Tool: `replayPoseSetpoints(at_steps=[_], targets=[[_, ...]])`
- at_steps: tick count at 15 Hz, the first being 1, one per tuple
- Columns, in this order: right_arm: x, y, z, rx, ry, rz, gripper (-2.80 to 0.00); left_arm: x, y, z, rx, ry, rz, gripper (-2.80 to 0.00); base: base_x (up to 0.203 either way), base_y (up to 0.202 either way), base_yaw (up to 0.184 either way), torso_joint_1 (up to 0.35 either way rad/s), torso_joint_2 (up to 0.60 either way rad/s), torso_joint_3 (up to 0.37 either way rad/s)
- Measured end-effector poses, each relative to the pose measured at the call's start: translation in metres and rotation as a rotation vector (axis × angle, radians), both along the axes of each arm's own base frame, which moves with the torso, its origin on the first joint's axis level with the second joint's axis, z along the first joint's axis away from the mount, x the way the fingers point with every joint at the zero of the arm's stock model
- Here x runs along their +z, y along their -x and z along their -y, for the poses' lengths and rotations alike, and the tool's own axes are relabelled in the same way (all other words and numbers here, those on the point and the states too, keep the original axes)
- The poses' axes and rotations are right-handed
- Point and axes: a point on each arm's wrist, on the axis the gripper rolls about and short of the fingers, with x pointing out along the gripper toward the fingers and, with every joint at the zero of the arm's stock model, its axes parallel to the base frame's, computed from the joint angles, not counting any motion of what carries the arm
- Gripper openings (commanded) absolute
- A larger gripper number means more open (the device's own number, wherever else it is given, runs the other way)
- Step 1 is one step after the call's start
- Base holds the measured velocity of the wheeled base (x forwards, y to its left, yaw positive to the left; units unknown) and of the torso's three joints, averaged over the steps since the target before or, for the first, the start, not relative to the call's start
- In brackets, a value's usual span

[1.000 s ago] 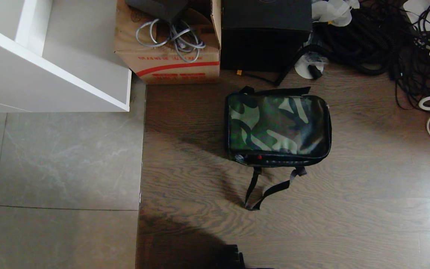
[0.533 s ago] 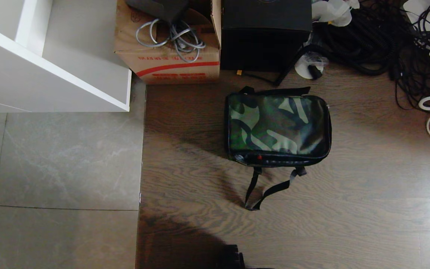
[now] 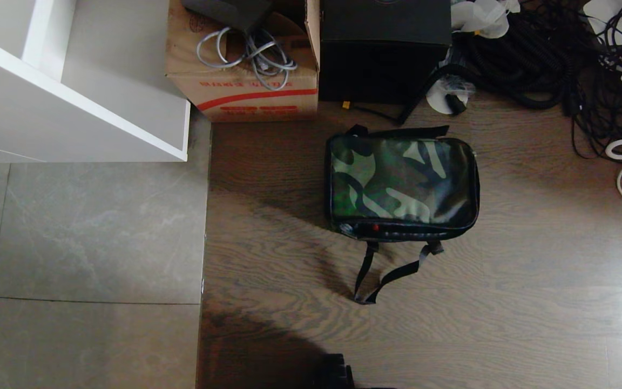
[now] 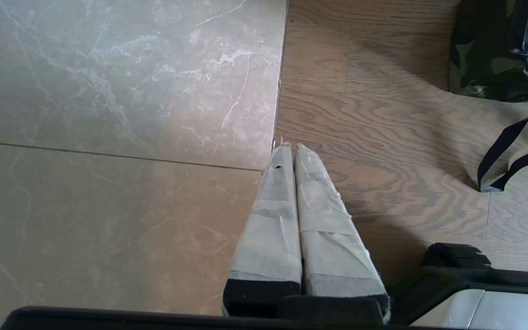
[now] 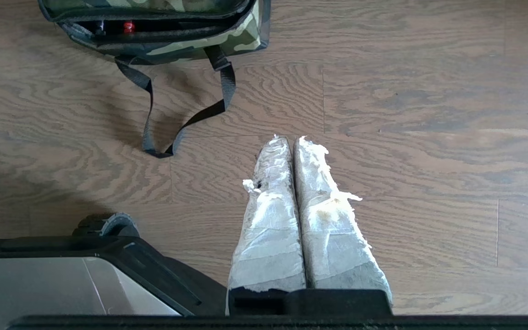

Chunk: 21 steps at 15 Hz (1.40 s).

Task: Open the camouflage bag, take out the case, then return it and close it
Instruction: Open the top of the storage box

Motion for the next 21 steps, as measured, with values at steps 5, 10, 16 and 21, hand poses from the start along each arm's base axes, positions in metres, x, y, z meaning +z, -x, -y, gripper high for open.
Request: replayPoseSetpoints(at_steps=[5,10,16,21], targets=[[0.0,0.0,0.0,0.001,-0.001,-0.001,-2.8,0.0,0.0,0.0,0.0,0.0,0.0,-2.8,0.0,0.0,0.0,0.0,0.0,0.0],[0.0,0.0,0.0,0.001,0.0,-0.001,-2.8,0.0,0.0,0.0,-0.001,0.0,0.0,-2.8,0.0,0.0,0.0,0.0,0.0,0.0],[0.0,-0.0001,0.0,0.001,-0.001,-0.001,-2.8,-0.0003,0.0,-0.0001,0.003,0.001,-0.003,-2.8,0.0,0.0,0.0,0.0,0.0,0.0],[0.0,-0.0001,0.0,0.0,0.0,-0.001,-2.8,-0.0006,0.0,-0.0001,0.006,0.0,-0.006,-2.8,0.0,0.0,0.0,0.0,0.0,0.0]])
